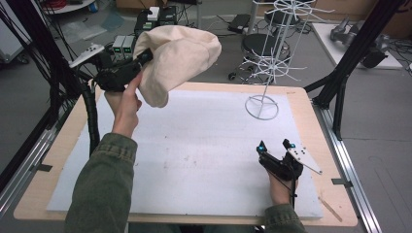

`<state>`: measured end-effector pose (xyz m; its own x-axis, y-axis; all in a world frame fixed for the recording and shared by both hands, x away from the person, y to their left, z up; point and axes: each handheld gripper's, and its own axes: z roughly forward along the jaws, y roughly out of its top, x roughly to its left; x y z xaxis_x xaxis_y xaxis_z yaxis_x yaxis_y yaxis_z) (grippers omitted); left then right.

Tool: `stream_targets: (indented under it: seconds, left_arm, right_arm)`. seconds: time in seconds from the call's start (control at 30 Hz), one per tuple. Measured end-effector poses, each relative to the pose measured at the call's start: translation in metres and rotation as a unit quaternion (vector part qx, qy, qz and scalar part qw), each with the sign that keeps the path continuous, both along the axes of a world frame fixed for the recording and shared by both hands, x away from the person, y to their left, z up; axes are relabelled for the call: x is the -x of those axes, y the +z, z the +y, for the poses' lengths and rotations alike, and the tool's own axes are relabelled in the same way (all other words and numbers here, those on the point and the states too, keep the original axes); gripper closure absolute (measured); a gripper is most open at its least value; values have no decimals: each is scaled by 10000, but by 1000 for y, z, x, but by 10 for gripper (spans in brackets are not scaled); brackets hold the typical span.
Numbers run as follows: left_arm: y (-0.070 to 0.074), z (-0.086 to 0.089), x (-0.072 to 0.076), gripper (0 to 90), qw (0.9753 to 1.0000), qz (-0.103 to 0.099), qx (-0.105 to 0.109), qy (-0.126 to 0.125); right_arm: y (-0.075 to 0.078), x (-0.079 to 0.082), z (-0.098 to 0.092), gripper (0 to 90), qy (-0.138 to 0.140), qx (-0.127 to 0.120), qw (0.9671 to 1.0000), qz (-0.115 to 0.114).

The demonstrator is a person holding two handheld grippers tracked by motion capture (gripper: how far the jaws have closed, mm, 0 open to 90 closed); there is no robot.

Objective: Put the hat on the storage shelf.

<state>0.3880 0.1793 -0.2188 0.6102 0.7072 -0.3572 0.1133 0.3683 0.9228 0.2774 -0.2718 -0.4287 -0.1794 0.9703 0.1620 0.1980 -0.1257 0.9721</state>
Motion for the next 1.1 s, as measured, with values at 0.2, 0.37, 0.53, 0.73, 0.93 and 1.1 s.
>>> stream_targets:
  seconds: [0.2,0.37,0.53,0.73,0.93,1.1]
  left_arm:
    - [21,-20,-10,799,9996,-230,30,-151]
    - [34,-33,-19,798,9993,-340,18,-156]
    - [47,-46,-30,797,9988,-388,175,-230]
    - [61,-63,-47,794,9984,-413,328,-224]
    - [78,-85,-65,794,9970,-470,573,-228]
    - [90,-109,-75,791,9972,-557,460,-189]
  right_arm:
    - [0,0,0,101,2,-36,10000,31]
    - [0,-1,0,101,14,-83,10000,24]
    - [-1,-3,5,101,97,-81,9999,46]
    - [-1,-4,4,101,112,-162,9998,59]
    - [0,-2,2,101,133,-268,9995,86]
    - [0,0,7,101,233,-83,9997,-6]
